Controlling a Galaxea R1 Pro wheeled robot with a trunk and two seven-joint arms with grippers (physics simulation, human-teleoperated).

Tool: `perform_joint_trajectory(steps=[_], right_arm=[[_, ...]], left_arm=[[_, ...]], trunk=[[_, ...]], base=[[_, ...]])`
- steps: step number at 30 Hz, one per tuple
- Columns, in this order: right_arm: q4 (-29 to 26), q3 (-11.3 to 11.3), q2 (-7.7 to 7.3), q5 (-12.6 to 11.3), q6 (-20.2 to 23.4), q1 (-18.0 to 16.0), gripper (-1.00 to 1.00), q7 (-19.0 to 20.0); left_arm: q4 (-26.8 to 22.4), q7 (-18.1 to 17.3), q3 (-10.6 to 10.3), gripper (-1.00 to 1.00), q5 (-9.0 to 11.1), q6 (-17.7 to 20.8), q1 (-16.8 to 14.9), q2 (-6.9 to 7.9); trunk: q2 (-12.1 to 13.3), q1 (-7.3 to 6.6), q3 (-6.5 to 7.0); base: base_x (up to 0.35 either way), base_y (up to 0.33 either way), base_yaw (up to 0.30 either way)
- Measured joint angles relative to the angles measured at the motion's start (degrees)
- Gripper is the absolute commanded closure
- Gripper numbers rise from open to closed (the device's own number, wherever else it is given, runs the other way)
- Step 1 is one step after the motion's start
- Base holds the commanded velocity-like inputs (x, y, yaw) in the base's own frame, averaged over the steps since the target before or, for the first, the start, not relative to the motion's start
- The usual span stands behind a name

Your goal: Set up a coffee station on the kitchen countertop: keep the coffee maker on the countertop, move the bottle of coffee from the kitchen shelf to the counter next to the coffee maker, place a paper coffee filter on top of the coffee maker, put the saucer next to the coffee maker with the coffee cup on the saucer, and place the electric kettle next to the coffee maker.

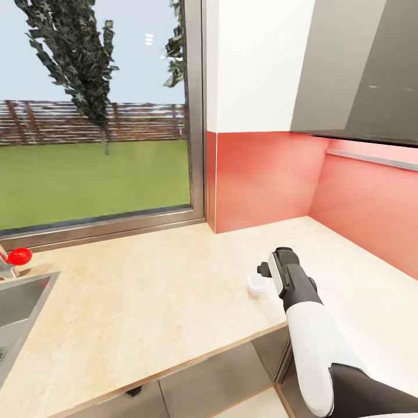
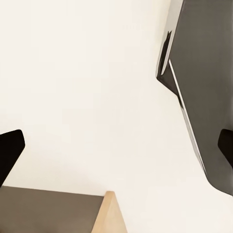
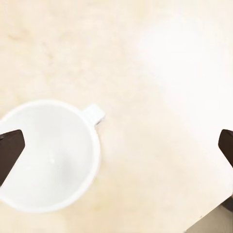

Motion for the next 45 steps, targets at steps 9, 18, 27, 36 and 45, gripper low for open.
perform_joint_trajectory(steps=[9, 18, 27, 36, 45], right_arm=[[1.07, -0.07, 0.0, -0.01, 0.0, 0.0, -1.0, 0.03], [5.28, -0.06, 0.0, -0.02, 0.01, 0.0, -1.0, 0.13], [5.82, -0.06, -0.01, -0.01, 0.01, 0.02, -1.0, 0.13], [5.89, -0.06, -0.01, 0.0, 0.01, 0.07, -1.0, 0.14], [8.8, -0.1, -0.01, -0.01, 0.02, 0.09, -1.0, 0.08]], left_arm=[[0.02, 0.02, 0.0, -1.0, 0.0, 0.0, 0.01, 0.0], [0.02, 0.02, 0.0, -1.0, 0.0, 0.01, 0.0, 0.0], [0.02, 0.02, 0.0, -1.0, 0.0, 0.01, 0.0, 0.0], [-0.01, 0.02, 0.01, -1.0, 0.0, 0.01, 0.01, 0.08], [0.02, 0.02, 0.0, -1.0, 0.0, -0.07, 0.08, 0.05]], trunk=[[0.0, 0.01, 0.0], [0.0, 0.01, 0.0], [0.0, 0.01, 0.0], [0.0, 0.0, 0.0], [0.0, 0.01, 0.0]], base=[[0.017, 0.0, 0.0], [0.0, 0.0, 0.0], [0.001, 0.0, 0.0], [0.119, 0.0, 0.0], [0.003, 0.0, 0.0]])
